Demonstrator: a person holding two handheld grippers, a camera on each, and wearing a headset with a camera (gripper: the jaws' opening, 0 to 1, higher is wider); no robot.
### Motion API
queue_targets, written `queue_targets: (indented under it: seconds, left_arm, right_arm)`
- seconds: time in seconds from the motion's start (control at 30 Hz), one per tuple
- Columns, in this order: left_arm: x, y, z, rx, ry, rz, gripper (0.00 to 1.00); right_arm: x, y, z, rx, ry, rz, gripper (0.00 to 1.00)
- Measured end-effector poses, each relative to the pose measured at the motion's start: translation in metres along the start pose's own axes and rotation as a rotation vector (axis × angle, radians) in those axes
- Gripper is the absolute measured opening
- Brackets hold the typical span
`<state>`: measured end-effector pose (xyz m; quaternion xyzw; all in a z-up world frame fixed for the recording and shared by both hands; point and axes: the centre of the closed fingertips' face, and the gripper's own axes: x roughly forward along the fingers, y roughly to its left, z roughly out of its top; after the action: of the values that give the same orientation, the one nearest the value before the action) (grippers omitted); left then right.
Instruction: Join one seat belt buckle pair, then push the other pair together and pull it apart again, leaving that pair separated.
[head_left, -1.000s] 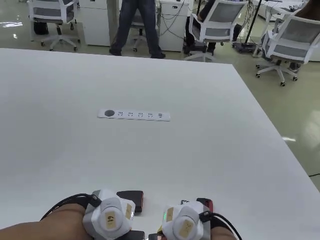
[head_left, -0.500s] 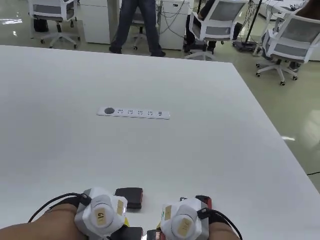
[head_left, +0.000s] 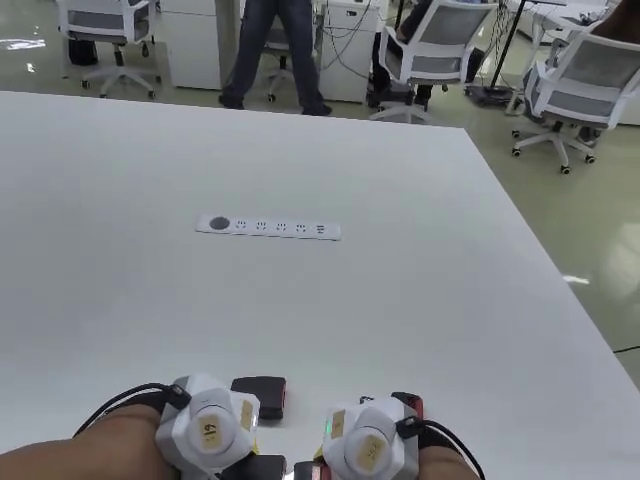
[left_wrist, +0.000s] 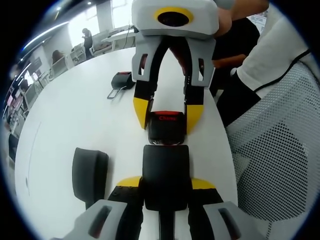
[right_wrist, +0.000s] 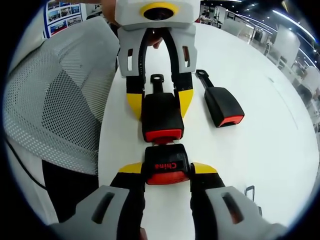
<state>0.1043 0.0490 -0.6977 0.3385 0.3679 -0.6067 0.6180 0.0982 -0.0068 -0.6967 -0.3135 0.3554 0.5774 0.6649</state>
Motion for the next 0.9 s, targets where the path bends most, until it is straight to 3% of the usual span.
queue_targets:
  seconds: [0.2, 0.43, 0.67, 0.73, 0.9]
  left_arm:
    - [0.001, -0.002, 0.001, -0.006, 0.008, 0.000, 0.35]
    - [-0.002, -0.004, 0.001, 0.006, 0.041, 0.009, 0.35]
    - [-0.024, 0.000, 0.005, -0.014, 0.020, 0.056, 0.39]
    - [-0.033, 0.003, 0.004, 0.003, 0.032, 0.066, 0.40]
    - [-0.049, 0.020, 0.014, -0.018, -0.014, 0.123, 0.39]
  right_arm:
    - [0.000, 0.000, 0.001, -0.010, 0.027, -0.006, 0.33]
    - [-0.005, 0.000, 0.005, -0.007, 0.022, -0.023, 0.34]
    - [-0.017, 0.001, 0.015, 0.039, -0.030, -0.022, 0.30]
    - [-0.024, -0.002, 0.020, 0.026, -0.048, -0.012, 0.27]
    - [-0.044, -0.022, 0.020, 0.016, -0.054, -0.038, 0.28]
